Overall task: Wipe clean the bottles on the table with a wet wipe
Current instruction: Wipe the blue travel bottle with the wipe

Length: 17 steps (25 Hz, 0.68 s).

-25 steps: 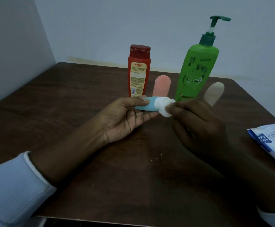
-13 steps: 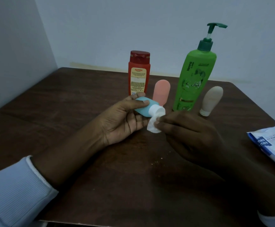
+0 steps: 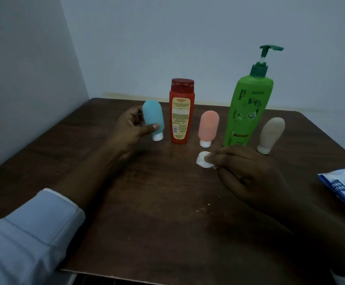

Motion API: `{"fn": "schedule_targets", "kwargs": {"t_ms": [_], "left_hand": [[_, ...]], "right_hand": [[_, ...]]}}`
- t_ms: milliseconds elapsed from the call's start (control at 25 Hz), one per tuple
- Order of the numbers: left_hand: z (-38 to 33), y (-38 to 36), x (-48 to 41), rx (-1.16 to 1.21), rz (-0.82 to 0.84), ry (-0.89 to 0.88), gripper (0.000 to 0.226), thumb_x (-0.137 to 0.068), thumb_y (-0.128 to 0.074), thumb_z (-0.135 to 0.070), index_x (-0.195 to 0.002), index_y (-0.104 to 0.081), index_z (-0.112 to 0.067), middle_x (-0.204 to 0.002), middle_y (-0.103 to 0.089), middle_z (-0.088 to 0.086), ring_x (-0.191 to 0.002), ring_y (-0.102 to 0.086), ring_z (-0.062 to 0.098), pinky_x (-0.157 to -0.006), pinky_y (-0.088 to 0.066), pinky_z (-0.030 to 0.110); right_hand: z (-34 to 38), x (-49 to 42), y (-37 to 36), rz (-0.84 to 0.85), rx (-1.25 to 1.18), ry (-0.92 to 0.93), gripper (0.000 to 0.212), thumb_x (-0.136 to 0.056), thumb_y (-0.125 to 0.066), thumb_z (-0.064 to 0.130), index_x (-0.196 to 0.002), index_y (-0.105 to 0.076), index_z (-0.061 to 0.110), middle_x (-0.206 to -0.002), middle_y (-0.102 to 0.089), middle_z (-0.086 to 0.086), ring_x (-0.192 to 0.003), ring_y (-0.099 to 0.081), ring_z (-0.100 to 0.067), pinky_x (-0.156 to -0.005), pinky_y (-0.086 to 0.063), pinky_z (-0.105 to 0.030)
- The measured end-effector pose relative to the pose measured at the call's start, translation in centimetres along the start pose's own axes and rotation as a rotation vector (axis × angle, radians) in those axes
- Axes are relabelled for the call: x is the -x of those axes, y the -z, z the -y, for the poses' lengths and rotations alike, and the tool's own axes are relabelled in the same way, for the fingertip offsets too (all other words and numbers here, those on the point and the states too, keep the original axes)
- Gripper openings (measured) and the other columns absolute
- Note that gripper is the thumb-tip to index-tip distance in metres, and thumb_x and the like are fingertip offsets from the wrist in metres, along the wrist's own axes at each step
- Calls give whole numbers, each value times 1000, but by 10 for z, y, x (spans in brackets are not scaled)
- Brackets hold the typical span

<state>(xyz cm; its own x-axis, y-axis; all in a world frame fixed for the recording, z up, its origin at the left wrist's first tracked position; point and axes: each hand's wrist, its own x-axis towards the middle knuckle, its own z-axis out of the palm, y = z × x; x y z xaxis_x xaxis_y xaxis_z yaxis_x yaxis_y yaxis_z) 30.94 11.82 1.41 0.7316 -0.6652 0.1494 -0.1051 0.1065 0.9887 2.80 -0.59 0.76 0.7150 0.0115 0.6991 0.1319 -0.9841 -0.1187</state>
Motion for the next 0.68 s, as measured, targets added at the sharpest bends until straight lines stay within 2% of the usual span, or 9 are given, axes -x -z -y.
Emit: {"fn": "schedule_targets", "kwargs": {"t_ms": [80, 240, 360, 560, 680], "left_hand": [[8, 1, -5, -115, -16, -23, 58, -86, -77, 0, -138, -56, -17, -128, -66, -3, -116, -67, 14, -94, -60, 35], [16, -4, -14, -231, 35, -20, 57, -91, -72, -2, -141, -51, -20, -132, -61, -3, -119, -62, 13, -93, -57, 30], [19, -4, -17, -260, 45, -17, 57, -94, -69, -3, -142, -48, -23, -132, -56, -7, -125, -58, 16, -97, -55, 34], [20, -5, -16, -262, 52, -28, 58, -97, -65, -3, -148, -43, -21, -134, -52, -6, -125, -56, 15, -89, -54, 26], [21, -5, -17, -268, 52, -24, 59, -98, -63, -2, -149, -41, -22, -137, -51, -5, -127, -55, 15, -92, -54, 28]], "right_hand": [[0, -1, 1, 21, 8, 0, 30, -85, -73, 0, -114, -73, 6, -114, -71, -5, -105, -66, -12, -91, -53, -27], [-1, -1, 0, 44, -11, -15, 31, -85, -72, 0, -115, -73, 7, -116, -71, -5, -107, -67, -14, -90, -55, -33], [-2, -2, 0, 64, -23, -23, 30, -85, -72, -1, -114, -73, 6, -115, -71, -5, -106, -67, -13, -89, -55, -33], [-4, -1, -2, 89, -19, -35, 31, -85, -72, -1, -115, -73, 6, -115, -71, -5, -106, -67, -13, -89, -55, -33], [-5, 0, -2, 88, -22, -44, 29, -86, -71, 0, -115, -73, 5, -115, -71, -5, -107, -66, -13, -91, -53, -31]]}}
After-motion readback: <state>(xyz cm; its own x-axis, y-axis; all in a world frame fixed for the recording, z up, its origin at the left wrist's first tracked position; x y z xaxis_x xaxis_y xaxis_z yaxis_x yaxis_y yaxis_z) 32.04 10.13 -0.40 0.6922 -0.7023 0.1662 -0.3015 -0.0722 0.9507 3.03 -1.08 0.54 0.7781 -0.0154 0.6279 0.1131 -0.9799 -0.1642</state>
